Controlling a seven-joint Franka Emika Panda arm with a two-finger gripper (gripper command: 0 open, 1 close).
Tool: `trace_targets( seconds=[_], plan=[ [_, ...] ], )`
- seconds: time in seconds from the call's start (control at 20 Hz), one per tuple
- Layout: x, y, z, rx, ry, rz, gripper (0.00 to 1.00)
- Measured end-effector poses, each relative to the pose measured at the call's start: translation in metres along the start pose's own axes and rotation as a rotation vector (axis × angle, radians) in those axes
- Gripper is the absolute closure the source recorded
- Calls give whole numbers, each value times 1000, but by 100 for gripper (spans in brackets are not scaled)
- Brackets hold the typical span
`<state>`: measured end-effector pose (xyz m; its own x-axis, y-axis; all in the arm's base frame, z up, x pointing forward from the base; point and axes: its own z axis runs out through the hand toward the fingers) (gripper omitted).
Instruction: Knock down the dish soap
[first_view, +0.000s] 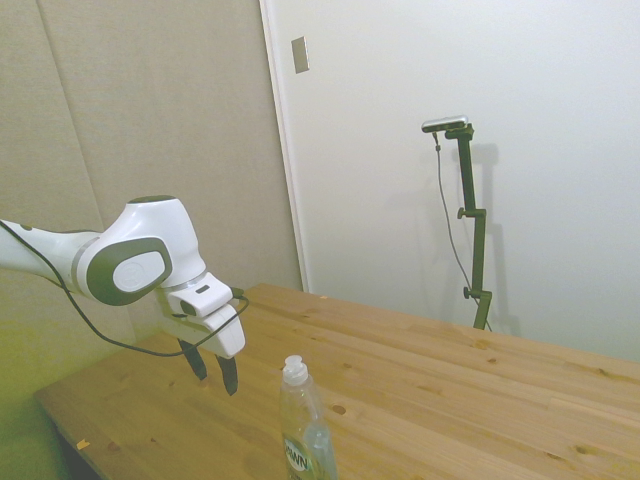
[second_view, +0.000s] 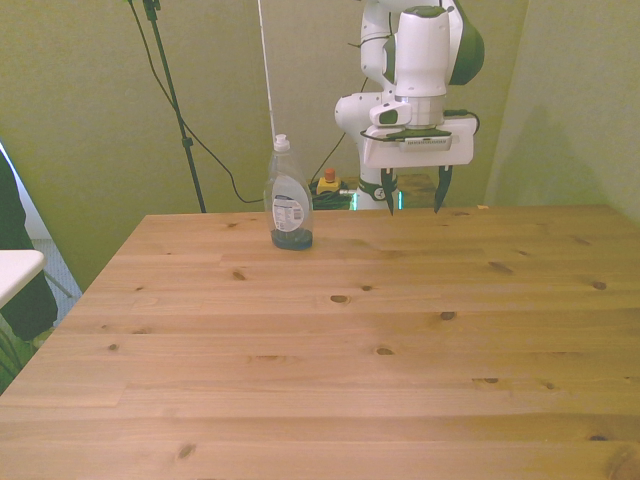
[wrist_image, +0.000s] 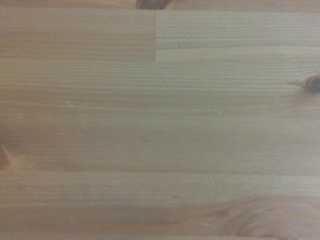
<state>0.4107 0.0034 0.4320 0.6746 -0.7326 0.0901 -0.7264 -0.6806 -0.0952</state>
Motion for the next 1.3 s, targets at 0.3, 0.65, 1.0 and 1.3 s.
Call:
trace_targets(
  seconds=[0.3, 0.65, 1.0, 1.3],
  plan=[
    [9, 5, -2, 8, 7, 20, 0],
    [33, 26, -9, 0, 36, 66, 0],
    [50, 53, -9, -19, 51, 96, 0],
    [41, 88, -11, -20, 41, 82, 0]
  ],
)
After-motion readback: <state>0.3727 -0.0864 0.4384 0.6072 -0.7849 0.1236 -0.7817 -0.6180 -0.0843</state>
